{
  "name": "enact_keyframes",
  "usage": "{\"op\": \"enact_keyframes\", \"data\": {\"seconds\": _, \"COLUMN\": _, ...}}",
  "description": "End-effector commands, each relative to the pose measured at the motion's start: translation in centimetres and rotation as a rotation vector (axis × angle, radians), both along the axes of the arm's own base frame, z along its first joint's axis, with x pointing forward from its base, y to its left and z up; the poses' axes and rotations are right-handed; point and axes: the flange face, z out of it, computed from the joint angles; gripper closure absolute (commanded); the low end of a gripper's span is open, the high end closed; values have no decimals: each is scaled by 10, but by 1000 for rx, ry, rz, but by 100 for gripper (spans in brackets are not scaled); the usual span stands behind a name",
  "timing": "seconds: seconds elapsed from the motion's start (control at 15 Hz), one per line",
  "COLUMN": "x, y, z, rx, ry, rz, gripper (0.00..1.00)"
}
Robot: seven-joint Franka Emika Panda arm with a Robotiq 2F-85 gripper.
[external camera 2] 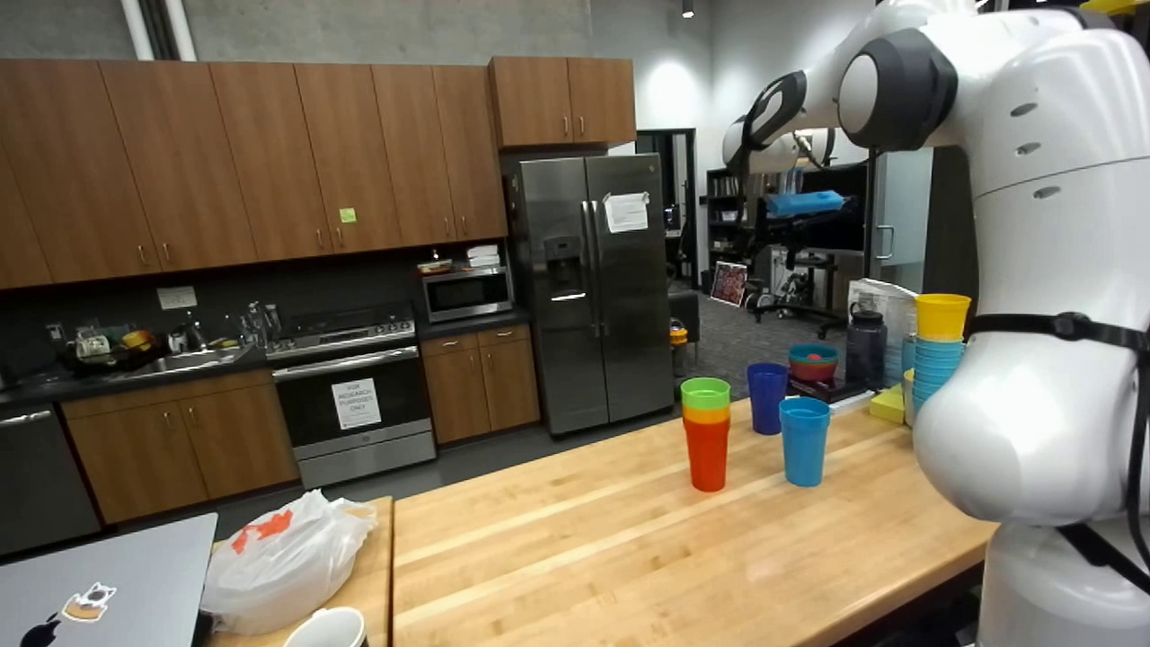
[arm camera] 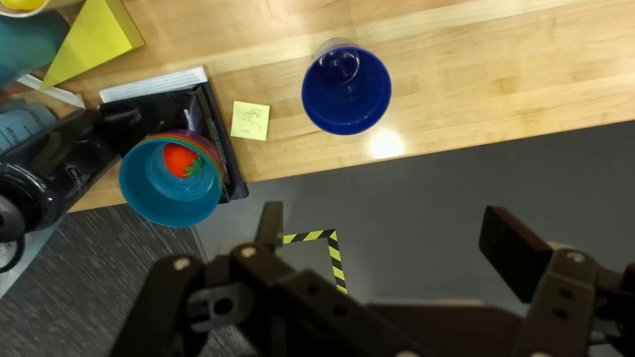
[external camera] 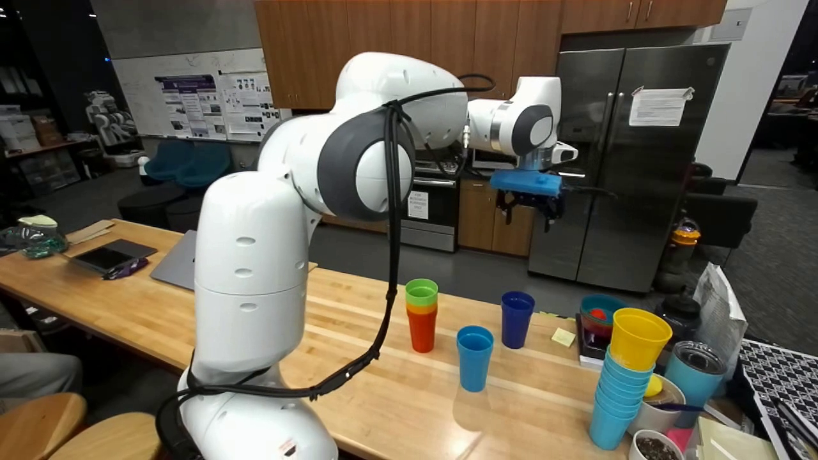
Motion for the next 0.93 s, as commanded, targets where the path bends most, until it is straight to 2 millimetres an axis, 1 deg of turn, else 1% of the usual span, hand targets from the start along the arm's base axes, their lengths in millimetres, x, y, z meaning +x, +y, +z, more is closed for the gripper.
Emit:
{"op": "enact_keyframes", "data": {"seconds": 0.0, "x": -7, "y": 26, "z": 7, "rx": -12, "ry": 8, "rz": 35, "gripper": 0}}
{"op": "enact_keyframes", "data": {"seconds": 0.33, "x": -3, "y": 57, "z": 2, "rx": 2, "ry": 18, "rz": 86, "gripper": 0}}
{"op": "enact_keyframes", "data": {"seconds": 0.53, "x": -1, "y": 72, "z": -6, "rx": 15, "ry": 31, "rz": 116, "gripper": 0}}
{"op": "enact_keyframes", "data": {"seconds": 0.6, "x": 9, "y": 64, "z": -8, "rx": 15, "ry": 22, "rz": 102, "gripper": 0}}
{"op": "enact_keyframes", "data": {"seconds": 0.73, "x": 9, "y": 71, "z": -13, "rx": 18, "ry": 30, "rz": 112, "gripper": 0}}
{"op": "enact_keyframes", "data": {"seconds": 0.87, "x": 9, "y": 72, "z": -13, "rx": 19, "ry": 31, "rz": 115, "gripper": 0}}
